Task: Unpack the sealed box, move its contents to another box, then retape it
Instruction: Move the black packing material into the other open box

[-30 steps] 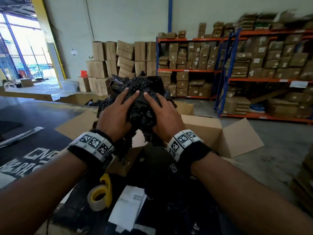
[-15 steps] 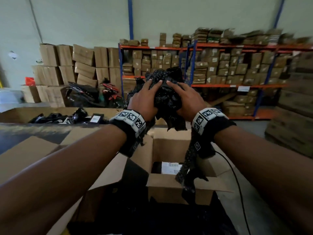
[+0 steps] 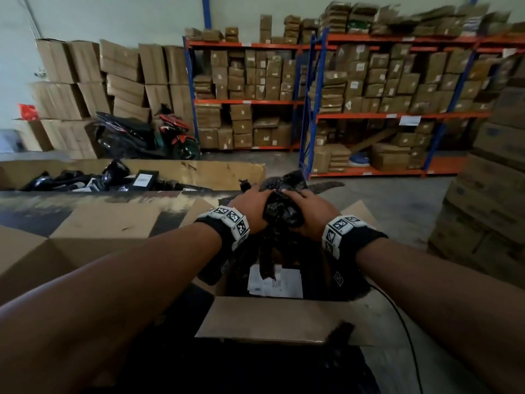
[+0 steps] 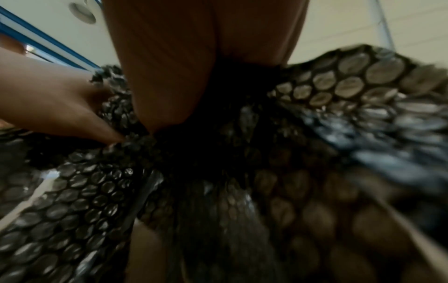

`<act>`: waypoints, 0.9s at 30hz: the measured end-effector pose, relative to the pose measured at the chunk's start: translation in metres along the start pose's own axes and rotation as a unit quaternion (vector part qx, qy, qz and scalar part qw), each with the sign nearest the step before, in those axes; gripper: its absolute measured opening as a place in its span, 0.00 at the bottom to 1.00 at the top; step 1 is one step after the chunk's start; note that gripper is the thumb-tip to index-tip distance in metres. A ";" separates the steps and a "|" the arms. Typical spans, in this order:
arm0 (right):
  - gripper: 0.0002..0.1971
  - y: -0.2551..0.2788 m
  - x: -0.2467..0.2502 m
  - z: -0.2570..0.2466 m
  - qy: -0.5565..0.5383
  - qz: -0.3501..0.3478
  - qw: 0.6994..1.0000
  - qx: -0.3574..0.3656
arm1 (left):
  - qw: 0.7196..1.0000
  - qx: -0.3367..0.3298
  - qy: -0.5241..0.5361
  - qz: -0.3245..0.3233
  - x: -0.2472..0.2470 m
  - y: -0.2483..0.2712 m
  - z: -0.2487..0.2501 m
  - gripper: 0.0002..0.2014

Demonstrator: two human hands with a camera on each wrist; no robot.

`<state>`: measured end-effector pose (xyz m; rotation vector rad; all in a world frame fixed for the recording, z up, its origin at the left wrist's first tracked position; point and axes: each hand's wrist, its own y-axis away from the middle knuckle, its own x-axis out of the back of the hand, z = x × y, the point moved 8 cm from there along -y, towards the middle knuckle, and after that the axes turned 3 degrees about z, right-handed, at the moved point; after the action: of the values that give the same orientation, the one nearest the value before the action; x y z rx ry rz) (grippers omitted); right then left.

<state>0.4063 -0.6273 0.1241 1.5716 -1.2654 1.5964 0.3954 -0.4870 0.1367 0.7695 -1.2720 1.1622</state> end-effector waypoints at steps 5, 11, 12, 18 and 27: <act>0.50 0.001 -0.064 0.003 -0.026 -0.097 0.995 0.010 | 0.989 0.014 -0.063 -0.130 -0.064 -0.008 -0.014 0.41; 0.55 0.019 -0.114 0.000 -0.013 -0.237 0.971 0.043 | 0.952 0.029 -0.128 -0.278 -0.122 -0.005 -0.016 0.76; 0.50 0.019 -0.119 -0.001 -0.004 -0.253 0.966 0.048 | 0.945 0.033 -0.134 -0.297 -0.123 -0.002 -0.013 0.76; 0.26 0.007 -0.107 0.008 0.049 -0.343 0.938 0.015 | 0.927 0.038 -0.062 -0.369 -0.114 -0.009 0.001 0.65; 0.67 -0.026 -0.118 0.040 0.050 -0.220 0.973 -0.053 | 0.950 0.045 -0.086 -0.296 -0.111 -0.035 -0.004 0.65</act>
<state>0.4654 -0.6268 0.0108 1.5495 -0.8565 1.2861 0.4397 -0.5182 0.0341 1.2413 -1.0221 0.6742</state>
